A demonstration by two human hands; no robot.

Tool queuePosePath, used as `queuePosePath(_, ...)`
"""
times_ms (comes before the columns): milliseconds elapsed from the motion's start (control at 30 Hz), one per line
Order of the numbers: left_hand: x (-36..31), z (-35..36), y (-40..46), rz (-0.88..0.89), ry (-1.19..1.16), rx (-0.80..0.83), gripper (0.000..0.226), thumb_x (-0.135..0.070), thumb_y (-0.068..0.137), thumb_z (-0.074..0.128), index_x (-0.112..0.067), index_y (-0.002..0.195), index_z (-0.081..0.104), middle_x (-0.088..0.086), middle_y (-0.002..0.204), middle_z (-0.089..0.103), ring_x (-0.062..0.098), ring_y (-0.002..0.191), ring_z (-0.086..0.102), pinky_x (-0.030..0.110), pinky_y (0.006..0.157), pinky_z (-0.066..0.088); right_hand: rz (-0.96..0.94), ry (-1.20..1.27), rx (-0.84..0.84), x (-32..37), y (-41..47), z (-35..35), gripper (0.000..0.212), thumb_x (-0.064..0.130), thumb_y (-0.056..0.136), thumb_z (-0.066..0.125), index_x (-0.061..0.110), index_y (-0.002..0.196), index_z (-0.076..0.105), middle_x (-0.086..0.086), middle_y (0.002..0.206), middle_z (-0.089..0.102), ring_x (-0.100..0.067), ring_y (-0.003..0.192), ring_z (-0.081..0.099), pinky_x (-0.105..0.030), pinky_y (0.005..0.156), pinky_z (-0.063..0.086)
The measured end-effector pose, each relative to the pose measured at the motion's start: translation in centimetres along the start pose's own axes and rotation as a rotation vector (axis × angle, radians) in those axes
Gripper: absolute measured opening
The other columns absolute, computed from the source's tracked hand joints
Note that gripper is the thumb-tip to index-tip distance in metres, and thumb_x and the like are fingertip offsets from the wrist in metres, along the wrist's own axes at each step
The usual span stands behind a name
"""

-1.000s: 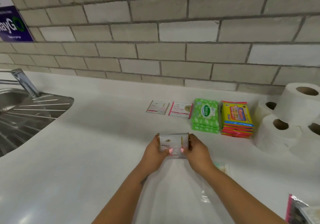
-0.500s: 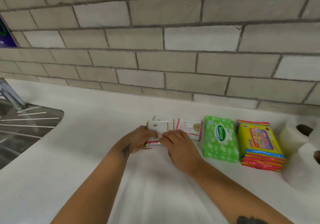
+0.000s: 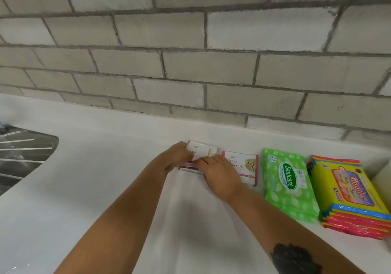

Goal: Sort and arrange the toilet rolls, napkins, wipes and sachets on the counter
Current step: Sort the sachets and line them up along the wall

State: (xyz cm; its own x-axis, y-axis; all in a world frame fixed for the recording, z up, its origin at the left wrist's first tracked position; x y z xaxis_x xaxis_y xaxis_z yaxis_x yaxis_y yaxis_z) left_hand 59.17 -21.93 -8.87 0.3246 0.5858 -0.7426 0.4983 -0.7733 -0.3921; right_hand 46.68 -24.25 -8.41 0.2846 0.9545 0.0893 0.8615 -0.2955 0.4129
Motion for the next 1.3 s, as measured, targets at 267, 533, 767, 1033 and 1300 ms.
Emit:
queuePosePath(267,1.3,-0.1,0.2,0.073,0.273,-0.154,0.061,-0.022,0.069,0.039,-0.022,0.129,0.047,0.014,0.124,0.047,0.036,0.107,0.054,0.046,0.093,0.048,0.063,0.118,0.025,0.1,-0.4,0.7,0.030,0.012,0.063,0.060,0.015,0.091,0.070,-0.002,0.086,0.069,-0.026,0.076,0.065,-0.032,0.072,0.055)
queuePosePath(533,0.6,1.1,-1.2,0.149,0.628,-0.138,0.054,-0.020,0.096,0.035,-0.031,0.147,0.023,-0.007,0.158,0.013,0.017,0.141,0.024,0.041,0.111,0.023,0.213,0.049,0.149,-0.9,0.6,1.5,0.037,0.016,0.096,0.036,0.011,0.130,0.049,-0.009,0.134,0.050,-0.027,0.129,0.041,-0.039,0.115,0.014)
queuePosePath(767,0.9,2.0,-2.0,0.149,0.764,-0.131,0.054,-0.021,0.099,0.026,-0.034,0.150,0.011,-0.008,0.159,0.000,0.021,0.143,0.015,0.045,0.111,0.020,0.261,0.017,0.244,-0.7,0.7,1.8,0.043,0.020,0.098,0.032,0.012,0.140,0.036,-0.008,0.147,0.036,-0.024,0.138,0.028,-0.038,0.117,0.003)
queuePosePath(1033,-1.8,0.9,-5.3,0.277,0.461,-0.404,0.047,-0.018,0.097,0.037,-0.031,0.143,0.035,-0.007,0.156,0.022,0.015,0.143,0.019,0.043,0.114,0.017,0.273,0.137,0.149,0.0,-0.8,-2.6,0.042,0.022,0.098,0.038,0.017,0.139,0.041,-0.004,0.145,0.042,-0.020,0.135,0.037,-0.033,0.115,0.018)
queuePosePath(1300,-5.9,3.4,-12.5,0.504,0.217,-0.517,0.033,-0.017,0.094,0.046,-0.026,0.125,0.055,-0.009,0.137,0.051,0.014,0.127,0.045,0.033,0.106,0.027,0.421,0.223,-0.079,0.5,-6.5,-12.1,0.035,0.019,0.089,0.049,0.022,0.123,0.055,-0.002,0.114,0.064,-0.024,0.108,0.056,-0.038,0.084,0.047)
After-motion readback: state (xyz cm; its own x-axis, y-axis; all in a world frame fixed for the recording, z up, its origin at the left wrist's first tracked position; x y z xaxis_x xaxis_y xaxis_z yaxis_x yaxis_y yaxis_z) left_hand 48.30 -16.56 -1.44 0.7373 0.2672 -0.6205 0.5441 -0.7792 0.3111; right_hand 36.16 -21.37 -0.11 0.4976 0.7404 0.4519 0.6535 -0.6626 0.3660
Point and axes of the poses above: each hand's wrist, its own y-axis towards the middle knuckle, its own z-axis out of the palm, x = y × z, the point moved 6 cm from there along y, towards the middle knuckle
